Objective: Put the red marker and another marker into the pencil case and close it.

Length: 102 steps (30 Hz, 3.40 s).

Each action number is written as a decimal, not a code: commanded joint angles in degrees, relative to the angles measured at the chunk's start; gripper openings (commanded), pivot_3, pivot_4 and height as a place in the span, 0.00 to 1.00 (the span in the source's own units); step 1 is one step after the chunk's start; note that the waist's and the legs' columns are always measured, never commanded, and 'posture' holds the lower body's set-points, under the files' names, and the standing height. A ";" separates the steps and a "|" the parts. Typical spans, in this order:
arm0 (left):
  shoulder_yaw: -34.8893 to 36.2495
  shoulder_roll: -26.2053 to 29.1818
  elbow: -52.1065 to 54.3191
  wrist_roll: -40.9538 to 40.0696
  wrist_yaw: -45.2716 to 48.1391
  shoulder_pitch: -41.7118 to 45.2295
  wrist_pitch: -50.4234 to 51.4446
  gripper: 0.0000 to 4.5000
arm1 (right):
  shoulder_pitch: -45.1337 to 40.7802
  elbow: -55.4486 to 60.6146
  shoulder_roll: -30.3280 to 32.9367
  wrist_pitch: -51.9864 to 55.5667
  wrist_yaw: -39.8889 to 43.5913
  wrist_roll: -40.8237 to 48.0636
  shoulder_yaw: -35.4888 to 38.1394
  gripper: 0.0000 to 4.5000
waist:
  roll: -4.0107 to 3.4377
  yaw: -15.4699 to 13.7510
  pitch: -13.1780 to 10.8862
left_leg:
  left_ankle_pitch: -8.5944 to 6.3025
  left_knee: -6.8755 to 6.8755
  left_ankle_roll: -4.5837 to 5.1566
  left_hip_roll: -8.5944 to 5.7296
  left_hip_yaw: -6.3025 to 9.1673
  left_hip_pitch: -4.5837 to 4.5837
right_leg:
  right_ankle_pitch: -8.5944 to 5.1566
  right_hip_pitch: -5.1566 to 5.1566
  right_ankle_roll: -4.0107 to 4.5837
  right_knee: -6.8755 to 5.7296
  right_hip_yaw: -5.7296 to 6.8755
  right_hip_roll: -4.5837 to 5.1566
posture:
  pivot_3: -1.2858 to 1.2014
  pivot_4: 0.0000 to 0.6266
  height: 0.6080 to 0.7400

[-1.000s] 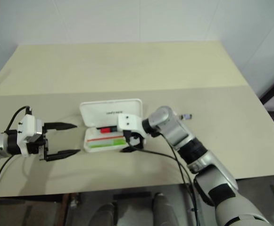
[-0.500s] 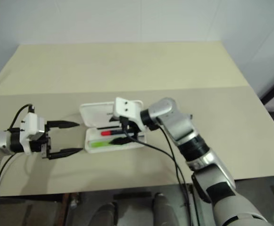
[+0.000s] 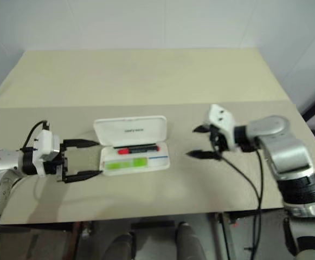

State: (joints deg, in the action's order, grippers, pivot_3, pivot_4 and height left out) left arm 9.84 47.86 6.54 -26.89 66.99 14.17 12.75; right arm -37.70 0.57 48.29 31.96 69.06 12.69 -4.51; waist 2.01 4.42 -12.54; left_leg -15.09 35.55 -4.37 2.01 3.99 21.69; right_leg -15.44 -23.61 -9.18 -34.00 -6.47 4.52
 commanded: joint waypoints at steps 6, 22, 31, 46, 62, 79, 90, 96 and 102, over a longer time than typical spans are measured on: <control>-3.21 -2.44 1.20 -1.00 0.38 4.81 0.87 1.00 | -2.18 -25.42 3.78 -24.85 5.05 -5.06 0.85 0.99 | -0.01 0.39 -0.01 | -0.01 -0.01 0.03 0.00 -0.03 0.00 | 0.03 0.00 -0.09 -0.01 -0.03 0.00 | 0.52 0.24 1.00; -6.05 -5.91 1.17 -0.38 -0.70 9.04 1.27 1.00 | -21.13 -60.31 -5.53 -42.48 6.32 -14.96 -3.96 0.99 | -0.07 0.43 -0.04 | 0.00 0.06 0.00 -0.01 -0.06 -0.04 | 0.05 0.05 -0.17 -0.08 -0.09 0.00 | 0.52 0.24 1.00; -4.87 -5.53 2.89 -0.65 -1.92 8.11 1.79 1.00 | -23.77 -68.52 -6.69 -45.30 5.08 -19.66 -4.48 0.78 | -0.07 0.50 -0.04 | 0.01 0.07 -0.01 -0.01 -0.06 -0.04 | 0.05 0.04 -0.17 -0.13 -0.08 0.00 | 0.52 0.24 1.00; -5.12 -6.14 3.41 -0.69 -2.88 8.64 1.81 1.00 | -24.14 -70.39 -8.31 -45.84 1.77 -22.00 -3.89 0.02 | -0.07 0.74 -0.04 | 0.03 0.51 -0.04 -0.04 -0.05 -0.18 | 0.16 0.28 -0.24 -0.32 -0.13 0.00 | 0.52 0.24 1.00; -5.49 -6.90 2.64 -0.37 -2.84 8.47 1.21 1.00 | -20.76 -53.89 -6.77 -40.01 12.87 -14.39 -0.46 0.02 | -0.08 0.63 -0.04 | 0.04 0.40 -0.06 -0.04 -0.05 -0.18 | 0.13 0.23 -0.25 -0.38 -0.14 0.00 | 0.52 0.24 1.00; -3.99 -4.03 1.18 0.07 -0.68 6.37 0.31 1.00 | -7.10 -8.55 -14.37 -14.66 10.26 -6.99 -8.65 0.02 | -0.08 0.57 -0.04 | 0.04 0.46 -0.06 -0.03 0.01 -0.23 | 0.05 0.19 -0.19 -0.57 -0.12 -0.03 | 0.52 0.24 1.00; -1.54 -1.03 0.39 0.11 0.04 4.54 -0.55 1.00 | -8.55 -13.69 -18.33 -18.78 10.41 -8.84 -14.75 0.02 | -0.08 0.11 -0.04 | 0.01 0.41 -0.04 -0.03 0.02 -0.11 | 0.04 0.15 -0.17 -0.44 -0.09 -0.02 | 0.52 0.24 1.00; -0.97 -0.84 2.07 -0.28 -0.91 3.52 0.15 1.00 | -8.97 -16.89 -18.55 -21.43 11.26 -9.44 -15.86 0.02 | -0.08 0.38 -0.04 | 0.01 0.40 -0.03 -0.03 0.03 -0.12 | 0.04 0.14 -0.17 -0.46 -0.09 -0.02 | 0.52 0.24 1.00; -0.65 -0.59 3.12 -0.62 -1.61 3.41 0.77 1.00 | -9.56 -19.84 -19.27 -23.87 11.58 -10.15 -16.28 0.02 | -0.07 0.38 -0.04 | 0.01 0.43 -0.03 -0.03 0.03 -0.14 | 0.04 0.15 -0.17 -0.50 -0.09 -0.02 | 0.52 0.24 1.00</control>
State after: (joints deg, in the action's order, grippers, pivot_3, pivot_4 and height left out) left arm 7.67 46.23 7.66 -26.69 65.77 17.56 13.44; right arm -46.40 -18.89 29.18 9.13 80.20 3.02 -20.11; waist 1.93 4.80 -12.58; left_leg -15.08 35.98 -4.40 1.98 4.02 21.56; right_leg -15.40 -23.46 -9.35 -34.49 -6.56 4.50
